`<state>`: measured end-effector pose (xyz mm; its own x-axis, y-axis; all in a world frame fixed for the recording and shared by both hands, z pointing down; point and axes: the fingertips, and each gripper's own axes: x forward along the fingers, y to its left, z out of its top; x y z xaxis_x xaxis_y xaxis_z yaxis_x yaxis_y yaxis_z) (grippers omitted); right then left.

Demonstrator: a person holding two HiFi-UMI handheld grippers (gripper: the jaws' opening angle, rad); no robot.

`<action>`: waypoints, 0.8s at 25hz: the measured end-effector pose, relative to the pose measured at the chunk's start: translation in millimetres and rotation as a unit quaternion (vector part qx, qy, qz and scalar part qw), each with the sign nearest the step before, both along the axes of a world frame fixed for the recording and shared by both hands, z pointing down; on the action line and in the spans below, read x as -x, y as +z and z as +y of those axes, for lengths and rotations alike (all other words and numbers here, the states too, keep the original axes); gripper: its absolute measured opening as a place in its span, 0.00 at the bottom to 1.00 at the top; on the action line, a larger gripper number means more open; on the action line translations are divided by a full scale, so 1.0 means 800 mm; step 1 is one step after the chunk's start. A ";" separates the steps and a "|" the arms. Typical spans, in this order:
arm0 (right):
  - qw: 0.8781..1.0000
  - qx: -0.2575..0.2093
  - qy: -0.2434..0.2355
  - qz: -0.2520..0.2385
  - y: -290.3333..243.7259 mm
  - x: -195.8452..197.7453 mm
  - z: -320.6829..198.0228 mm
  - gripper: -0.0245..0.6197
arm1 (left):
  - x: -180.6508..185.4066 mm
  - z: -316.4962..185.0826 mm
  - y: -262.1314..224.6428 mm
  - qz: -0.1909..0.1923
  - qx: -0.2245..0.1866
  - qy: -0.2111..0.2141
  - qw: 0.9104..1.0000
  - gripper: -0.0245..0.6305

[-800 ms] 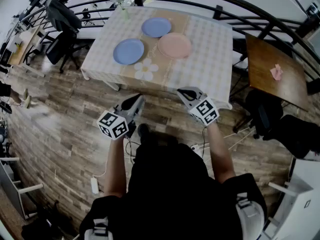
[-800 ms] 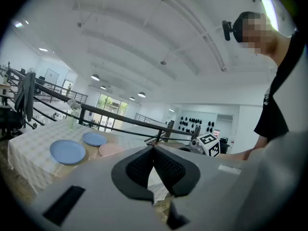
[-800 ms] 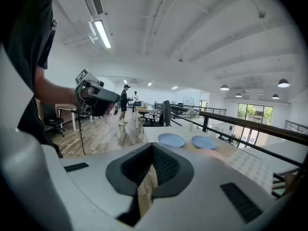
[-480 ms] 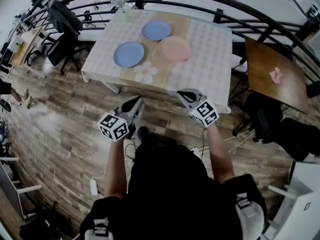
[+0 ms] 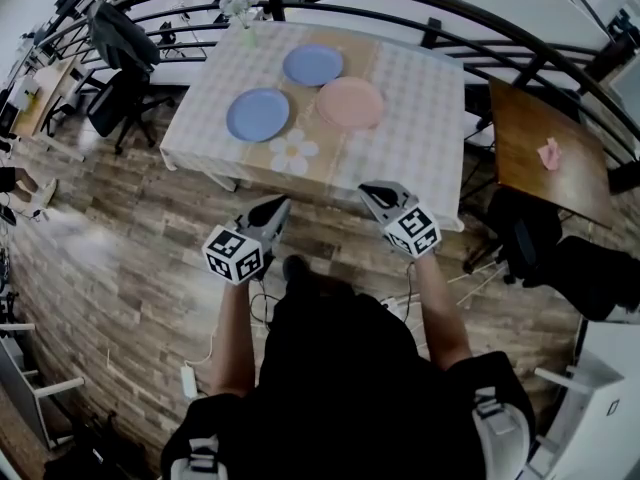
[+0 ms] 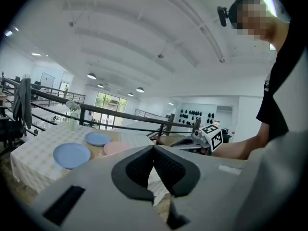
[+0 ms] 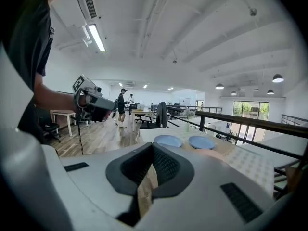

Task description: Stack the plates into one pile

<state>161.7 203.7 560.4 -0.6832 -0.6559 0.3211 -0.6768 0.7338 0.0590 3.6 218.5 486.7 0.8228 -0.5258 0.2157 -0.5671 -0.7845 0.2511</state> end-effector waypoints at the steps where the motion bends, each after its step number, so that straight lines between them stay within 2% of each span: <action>1: 1.000 -0.003 0.001 0.002 0.001 0.004 -0.006 0.04 | 0.005 -0.004 0.002 -0.002 0.001 0.002 1.000 0.04; 9: 1.000 0.004 0.026 0.003 0.000 0.040 -0.063 0.04 | 0.054 -0.068 0.001 0.001 -0.001 0.013 1.000 0.04; 17: 0.999 0.006 0.045 0.010 -0.003 0.097 -0.122 0.04 | 0.110 -0.135 0.003 -0.009 -0.006 0.029 1.000 0.04; 20: 0.999 -0.011 0.046 -0.002 -0.001 0.112 -0.142 0.04 | 0.127 -0.155 0.012 -0.013 -0.003 0.033 0.999 0.04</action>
